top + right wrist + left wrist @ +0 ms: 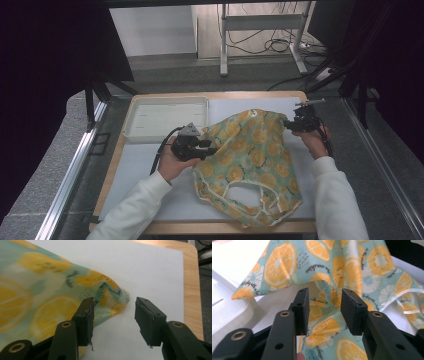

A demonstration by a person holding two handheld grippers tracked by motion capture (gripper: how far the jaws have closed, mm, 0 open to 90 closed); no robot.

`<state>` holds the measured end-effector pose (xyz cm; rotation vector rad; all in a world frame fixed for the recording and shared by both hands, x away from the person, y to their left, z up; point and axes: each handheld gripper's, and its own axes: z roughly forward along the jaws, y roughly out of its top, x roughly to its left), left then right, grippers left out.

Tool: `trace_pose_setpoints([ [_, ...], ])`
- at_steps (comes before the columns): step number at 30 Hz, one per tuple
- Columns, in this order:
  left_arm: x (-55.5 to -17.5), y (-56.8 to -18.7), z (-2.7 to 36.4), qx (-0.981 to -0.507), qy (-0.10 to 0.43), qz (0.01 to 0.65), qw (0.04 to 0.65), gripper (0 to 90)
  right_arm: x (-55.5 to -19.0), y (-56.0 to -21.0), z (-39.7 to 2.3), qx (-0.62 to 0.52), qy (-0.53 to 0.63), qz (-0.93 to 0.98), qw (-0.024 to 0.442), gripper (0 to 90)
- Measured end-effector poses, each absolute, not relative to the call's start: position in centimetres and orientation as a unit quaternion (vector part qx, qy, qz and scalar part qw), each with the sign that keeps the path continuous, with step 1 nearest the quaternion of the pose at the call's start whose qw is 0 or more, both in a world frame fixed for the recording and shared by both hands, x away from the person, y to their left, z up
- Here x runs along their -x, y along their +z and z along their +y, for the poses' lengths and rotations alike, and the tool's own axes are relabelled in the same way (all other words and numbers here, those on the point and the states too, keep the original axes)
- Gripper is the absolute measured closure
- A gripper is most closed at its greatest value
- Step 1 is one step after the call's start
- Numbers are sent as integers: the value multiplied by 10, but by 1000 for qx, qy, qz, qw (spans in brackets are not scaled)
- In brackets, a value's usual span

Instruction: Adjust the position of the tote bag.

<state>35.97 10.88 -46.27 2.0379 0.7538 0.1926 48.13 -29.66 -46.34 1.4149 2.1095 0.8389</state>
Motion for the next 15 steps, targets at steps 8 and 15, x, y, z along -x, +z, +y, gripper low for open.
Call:
trace_pose_setpoints([
  [8,-345,-464,127,-822,83,314,467,508,-435,-455,-293,-491,337,772,223,472],
  [15,-337,-472,147,-816,79,331,468,470,-403,-460,-292,-478,367,768,217,471],
])
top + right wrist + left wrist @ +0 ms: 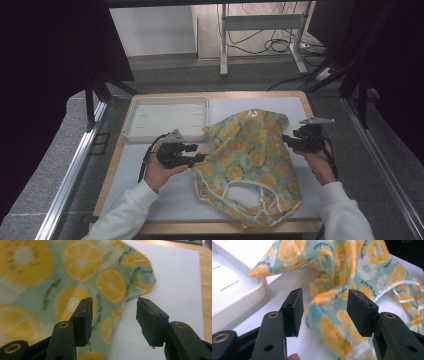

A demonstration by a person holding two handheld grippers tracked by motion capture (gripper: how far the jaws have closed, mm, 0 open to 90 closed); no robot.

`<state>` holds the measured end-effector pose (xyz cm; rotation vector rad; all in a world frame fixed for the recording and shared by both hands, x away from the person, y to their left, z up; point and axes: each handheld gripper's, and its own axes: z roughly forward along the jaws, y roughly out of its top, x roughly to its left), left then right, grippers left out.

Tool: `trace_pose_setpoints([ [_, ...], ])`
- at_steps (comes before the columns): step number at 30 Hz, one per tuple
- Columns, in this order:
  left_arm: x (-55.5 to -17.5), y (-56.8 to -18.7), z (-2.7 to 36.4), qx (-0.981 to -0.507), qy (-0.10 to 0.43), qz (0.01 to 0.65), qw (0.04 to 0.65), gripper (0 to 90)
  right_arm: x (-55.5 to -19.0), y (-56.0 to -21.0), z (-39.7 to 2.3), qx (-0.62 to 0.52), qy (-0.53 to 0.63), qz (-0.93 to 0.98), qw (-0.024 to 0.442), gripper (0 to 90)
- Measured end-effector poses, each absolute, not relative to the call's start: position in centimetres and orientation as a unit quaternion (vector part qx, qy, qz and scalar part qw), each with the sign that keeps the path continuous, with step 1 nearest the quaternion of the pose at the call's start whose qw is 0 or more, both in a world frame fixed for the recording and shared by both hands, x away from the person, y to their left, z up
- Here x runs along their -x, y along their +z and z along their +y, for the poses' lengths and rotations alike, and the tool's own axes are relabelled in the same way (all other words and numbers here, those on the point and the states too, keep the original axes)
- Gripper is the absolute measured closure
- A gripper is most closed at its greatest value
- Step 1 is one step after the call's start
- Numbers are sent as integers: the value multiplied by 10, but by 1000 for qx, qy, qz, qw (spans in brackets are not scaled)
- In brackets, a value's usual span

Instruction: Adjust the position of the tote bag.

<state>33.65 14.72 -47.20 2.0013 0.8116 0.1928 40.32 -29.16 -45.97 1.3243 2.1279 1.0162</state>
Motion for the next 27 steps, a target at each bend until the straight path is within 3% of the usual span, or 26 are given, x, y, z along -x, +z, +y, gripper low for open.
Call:
trace_pose_setpoints([
  [14,-330,-486,155,-823,78,339,450,453,-358,-473,-289,-443,387,783,204,453],
  [27,-326,-495,154,-834,87,331,433,447,-323,-462,-279,-408,406,794,198,423],
])
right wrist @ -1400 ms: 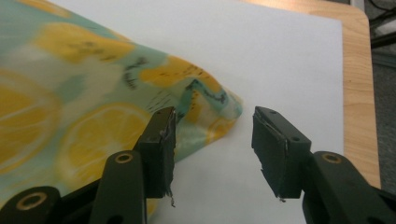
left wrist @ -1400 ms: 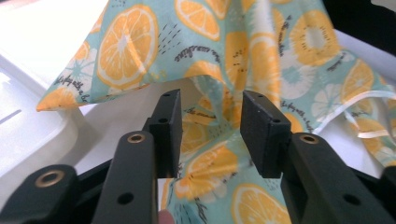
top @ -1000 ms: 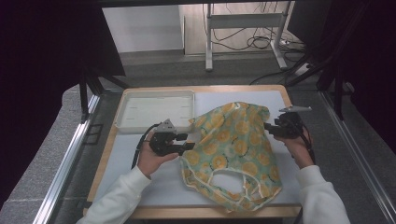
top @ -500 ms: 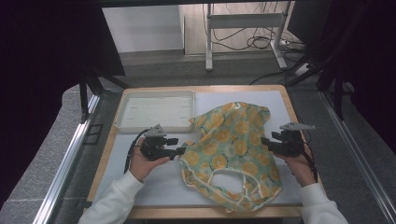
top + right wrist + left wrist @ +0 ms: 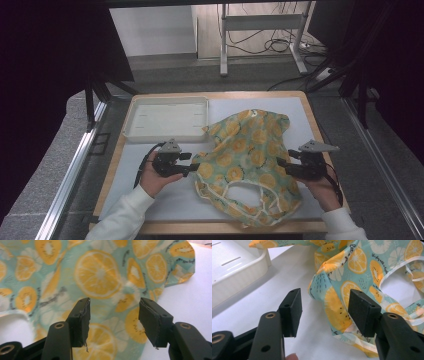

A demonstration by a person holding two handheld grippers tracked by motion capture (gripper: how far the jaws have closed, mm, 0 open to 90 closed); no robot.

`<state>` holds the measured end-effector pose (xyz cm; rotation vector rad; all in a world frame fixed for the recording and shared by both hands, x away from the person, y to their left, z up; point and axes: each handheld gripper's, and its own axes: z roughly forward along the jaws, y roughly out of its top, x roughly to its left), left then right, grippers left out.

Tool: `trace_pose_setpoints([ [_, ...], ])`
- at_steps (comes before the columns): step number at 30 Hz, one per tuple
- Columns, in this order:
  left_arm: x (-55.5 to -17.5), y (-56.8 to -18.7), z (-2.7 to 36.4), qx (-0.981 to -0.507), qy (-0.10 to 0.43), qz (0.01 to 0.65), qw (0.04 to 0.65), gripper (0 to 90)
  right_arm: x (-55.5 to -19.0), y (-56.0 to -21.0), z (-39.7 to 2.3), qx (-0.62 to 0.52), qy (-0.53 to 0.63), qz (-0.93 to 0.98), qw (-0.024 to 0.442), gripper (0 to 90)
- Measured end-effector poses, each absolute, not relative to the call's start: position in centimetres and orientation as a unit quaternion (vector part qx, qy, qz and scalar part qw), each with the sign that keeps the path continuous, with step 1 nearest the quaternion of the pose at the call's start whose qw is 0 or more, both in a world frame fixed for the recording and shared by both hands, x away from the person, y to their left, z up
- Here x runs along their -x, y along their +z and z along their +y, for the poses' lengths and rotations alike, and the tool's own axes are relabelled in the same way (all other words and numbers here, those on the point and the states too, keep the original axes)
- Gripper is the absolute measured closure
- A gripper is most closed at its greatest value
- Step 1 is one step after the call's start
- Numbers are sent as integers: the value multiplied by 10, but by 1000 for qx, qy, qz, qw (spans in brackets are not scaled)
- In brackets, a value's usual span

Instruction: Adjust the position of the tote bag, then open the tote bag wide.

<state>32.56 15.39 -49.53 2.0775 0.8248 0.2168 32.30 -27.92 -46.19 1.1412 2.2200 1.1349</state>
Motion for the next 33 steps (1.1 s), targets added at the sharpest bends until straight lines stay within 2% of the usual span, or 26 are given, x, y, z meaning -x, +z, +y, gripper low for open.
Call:
trace_pose_setpoints([
  [8,-326,-497,156,-836,89,329,430,447,-303,-465,-266,-383,405,809,185,399],
  [12,-325,-497,157,-836,92,330,429,446,-291,-470,-259,-371,415,815,161,381],
  [27,-323,-499,156,-837,94,329,426,441,-258,-485,-264,-371,376,833,164,302],
  [31,-322,-499,155,-839,93,328,424,439,-257,-493,-261,-370,357,842,164,303],
  [33,-322,-499,155,-839,93,328,425,439,-258,-496,-260,-371,349,843,174,338],
])
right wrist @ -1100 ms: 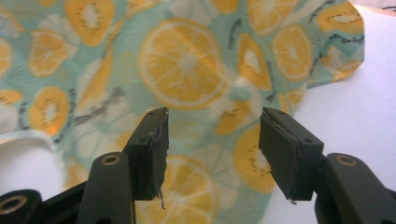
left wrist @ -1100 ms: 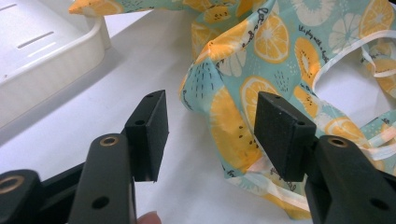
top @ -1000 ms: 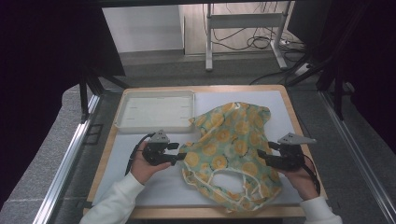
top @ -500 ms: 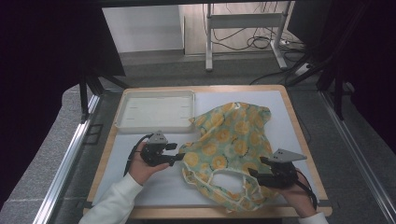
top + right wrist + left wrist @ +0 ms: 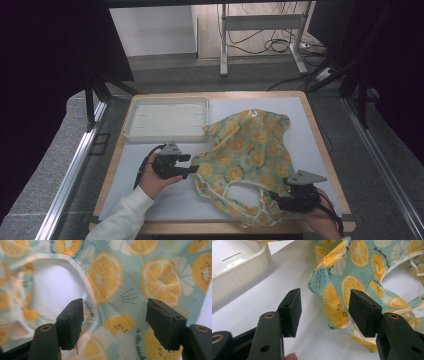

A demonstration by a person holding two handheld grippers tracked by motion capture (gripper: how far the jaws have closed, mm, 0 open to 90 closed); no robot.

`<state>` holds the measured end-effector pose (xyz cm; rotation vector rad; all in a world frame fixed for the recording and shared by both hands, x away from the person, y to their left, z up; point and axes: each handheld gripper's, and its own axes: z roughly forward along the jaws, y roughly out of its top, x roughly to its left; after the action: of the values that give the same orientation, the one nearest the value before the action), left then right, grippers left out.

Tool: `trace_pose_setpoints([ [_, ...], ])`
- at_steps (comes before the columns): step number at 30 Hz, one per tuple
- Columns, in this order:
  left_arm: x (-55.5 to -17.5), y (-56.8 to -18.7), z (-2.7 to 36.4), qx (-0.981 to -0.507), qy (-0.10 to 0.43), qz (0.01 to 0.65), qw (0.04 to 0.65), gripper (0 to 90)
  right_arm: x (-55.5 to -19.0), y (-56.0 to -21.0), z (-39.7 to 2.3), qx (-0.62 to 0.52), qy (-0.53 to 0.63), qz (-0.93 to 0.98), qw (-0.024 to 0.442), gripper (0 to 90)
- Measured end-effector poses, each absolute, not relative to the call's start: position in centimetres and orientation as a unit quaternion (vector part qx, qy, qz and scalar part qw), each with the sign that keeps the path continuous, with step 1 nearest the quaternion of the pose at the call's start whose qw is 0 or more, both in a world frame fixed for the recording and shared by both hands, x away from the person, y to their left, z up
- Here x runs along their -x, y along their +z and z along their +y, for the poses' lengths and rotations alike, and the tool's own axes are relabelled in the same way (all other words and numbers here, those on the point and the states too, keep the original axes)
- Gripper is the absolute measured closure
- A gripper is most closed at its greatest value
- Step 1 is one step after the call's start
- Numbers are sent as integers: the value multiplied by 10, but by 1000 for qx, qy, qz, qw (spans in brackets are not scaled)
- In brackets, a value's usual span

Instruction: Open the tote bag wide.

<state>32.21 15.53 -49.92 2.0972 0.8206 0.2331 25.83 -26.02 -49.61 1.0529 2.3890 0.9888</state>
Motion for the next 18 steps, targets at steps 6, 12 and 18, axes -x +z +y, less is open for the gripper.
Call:
trace_pose_setpoints([
  [6,-324,-501,156,-840,90,329,422,438,-262,-505,-262,-383,330,847,167,470],
  [12,-323,-501,155,-840,90,328,422,437,-264,-504,-266,-386,343,843,150,749],
  [18,-322,-499,155,-840,88,327,424,434,-261,-494,-269,-378,381,831,145,862],
])
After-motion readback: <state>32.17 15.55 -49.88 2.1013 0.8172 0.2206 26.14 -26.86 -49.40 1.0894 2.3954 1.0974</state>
